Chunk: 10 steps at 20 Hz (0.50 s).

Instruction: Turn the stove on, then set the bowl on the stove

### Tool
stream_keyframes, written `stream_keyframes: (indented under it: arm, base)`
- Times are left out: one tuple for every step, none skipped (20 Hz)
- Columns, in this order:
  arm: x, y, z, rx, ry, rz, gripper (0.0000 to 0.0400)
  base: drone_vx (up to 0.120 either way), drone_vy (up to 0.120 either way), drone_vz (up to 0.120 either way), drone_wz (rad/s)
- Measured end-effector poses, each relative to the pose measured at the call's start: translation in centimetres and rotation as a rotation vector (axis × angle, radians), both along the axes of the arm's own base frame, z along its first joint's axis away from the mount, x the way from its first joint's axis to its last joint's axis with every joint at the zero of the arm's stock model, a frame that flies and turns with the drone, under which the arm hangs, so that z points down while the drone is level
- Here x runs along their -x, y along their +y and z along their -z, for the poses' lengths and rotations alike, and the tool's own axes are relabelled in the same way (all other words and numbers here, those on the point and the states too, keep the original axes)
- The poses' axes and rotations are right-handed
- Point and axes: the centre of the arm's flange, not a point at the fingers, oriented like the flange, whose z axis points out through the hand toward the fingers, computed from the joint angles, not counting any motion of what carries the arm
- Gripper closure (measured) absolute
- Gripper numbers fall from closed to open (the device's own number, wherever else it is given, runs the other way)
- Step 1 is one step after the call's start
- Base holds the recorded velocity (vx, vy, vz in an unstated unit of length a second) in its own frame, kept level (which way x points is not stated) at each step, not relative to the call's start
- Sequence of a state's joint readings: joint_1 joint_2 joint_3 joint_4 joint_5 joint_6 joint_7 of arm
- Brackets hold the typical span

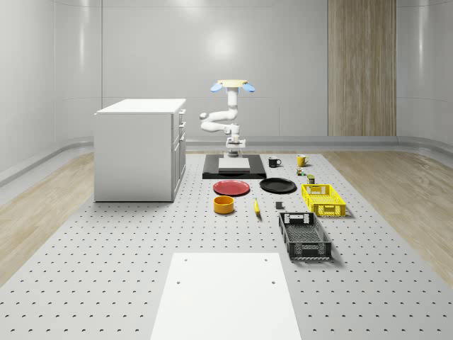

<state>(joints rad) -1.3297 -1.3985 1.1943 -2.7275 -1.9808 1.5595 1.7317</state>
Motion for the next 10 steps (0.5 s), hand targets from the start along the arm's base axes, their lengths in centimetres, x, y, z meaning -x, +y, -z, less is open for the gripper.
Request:
stream_keyframes:
  arm:
    - [0.00,0.03,0.00,0.000,0.000,0.000,0.0000]
    - [0.00,0.06,0.00,0.000,0.000,0.000,0.0000]
    - [0.00,0.07,0.00,0.000,0.000,0.000,0.0000]
    - [0.00,0.09,0.00,0.000,0.000,0.000,0.0000]
    - [0.00,0.10,0.00,0.000,0.000,0.000,0.0000]
    - [0.00,0.11,0.00,0.000,0.000,0.000,0.0000]
    - [0.00,0.12,0.00,0.000,0.000,0.000,0.0000]
    - [0.00,0.13,0.00,0.000,0.000,0.000,0.0000]
    - [0.00,0.13,0.00,0.000,0.000,0.000,0.0000]
    - [0.00,0.13,0.00,0.000,0.000,0.000,0.0000]
  base:
    - [0.000,0.000,0.000,0.000]
    - [0.000,0.000,0.000,0.000]
    - [0.000,0.000,0.000,0.000]
    - [0.000,0.000,0.000,0.000]
    - [0.000,0.000,0.000,0.000]
    - [0.080,0.000,0.000,0.000]
    - [0.120,0.000,0.000,0.000]
    - [0.120,0.000,0.000,0.000]
    - [0.120,0.000,0.000,0.000]
    - [0.120,0.000,0.000,0.000]
